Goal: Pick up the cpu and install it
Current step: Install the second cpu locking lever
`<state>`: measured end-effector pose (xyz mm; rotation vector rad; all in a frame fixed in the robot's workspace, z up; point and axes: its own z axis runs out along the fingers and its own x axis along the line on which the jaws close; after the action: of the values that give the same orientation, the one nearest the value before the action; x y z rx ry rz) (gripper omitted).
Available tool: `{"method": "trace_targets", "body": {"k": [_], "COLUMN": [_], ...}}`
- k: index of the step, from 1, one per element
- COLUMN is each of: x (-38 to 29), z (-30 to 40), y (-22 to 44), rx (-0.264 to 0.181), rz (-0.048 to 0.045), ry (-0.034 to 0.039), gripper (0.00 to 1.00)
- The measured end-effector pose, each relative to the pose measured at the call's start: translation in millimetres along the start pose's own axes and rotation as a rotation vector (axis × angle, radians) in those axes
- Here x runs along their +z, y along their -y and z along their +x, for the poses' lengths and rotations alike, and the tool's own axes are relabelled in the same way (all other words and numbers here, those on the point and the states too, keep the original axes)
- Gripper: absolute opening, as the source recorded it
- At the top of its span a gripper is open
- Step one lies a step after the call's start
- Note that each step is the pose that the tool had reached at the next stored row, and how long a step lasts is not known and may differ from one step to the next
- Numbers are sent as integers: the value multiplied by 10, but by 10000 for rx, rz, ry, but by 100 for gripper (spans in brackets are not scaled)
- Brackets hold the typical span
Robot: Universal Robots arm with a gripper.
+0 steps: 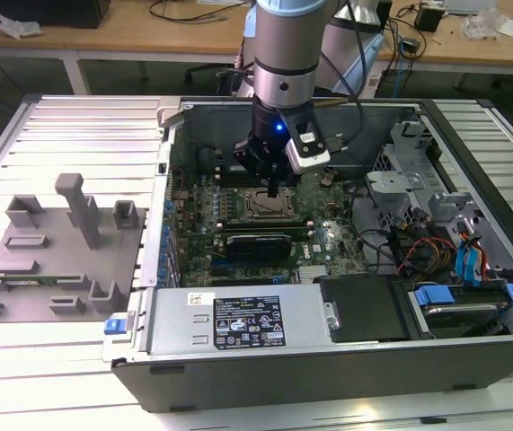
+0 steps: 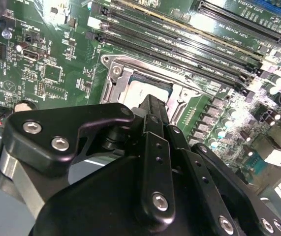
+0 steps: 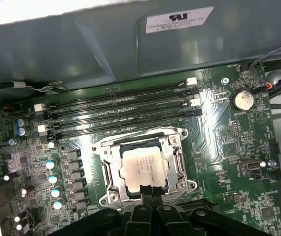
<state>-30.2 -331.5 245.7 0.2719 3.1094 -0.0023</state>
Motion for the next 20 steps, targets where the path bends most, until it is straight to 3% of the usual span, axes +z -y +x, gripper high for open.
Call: {"method": "trace_targets", "body": {"k": [1,4,20], "x": [-43,-75,-77], "z": [-1,-2,-20], "y": [0,0,107], "rx": [0,0,0], "rz": [0,-1,0], "ry": [0,0,0], "gripper": [11,11,11]}}
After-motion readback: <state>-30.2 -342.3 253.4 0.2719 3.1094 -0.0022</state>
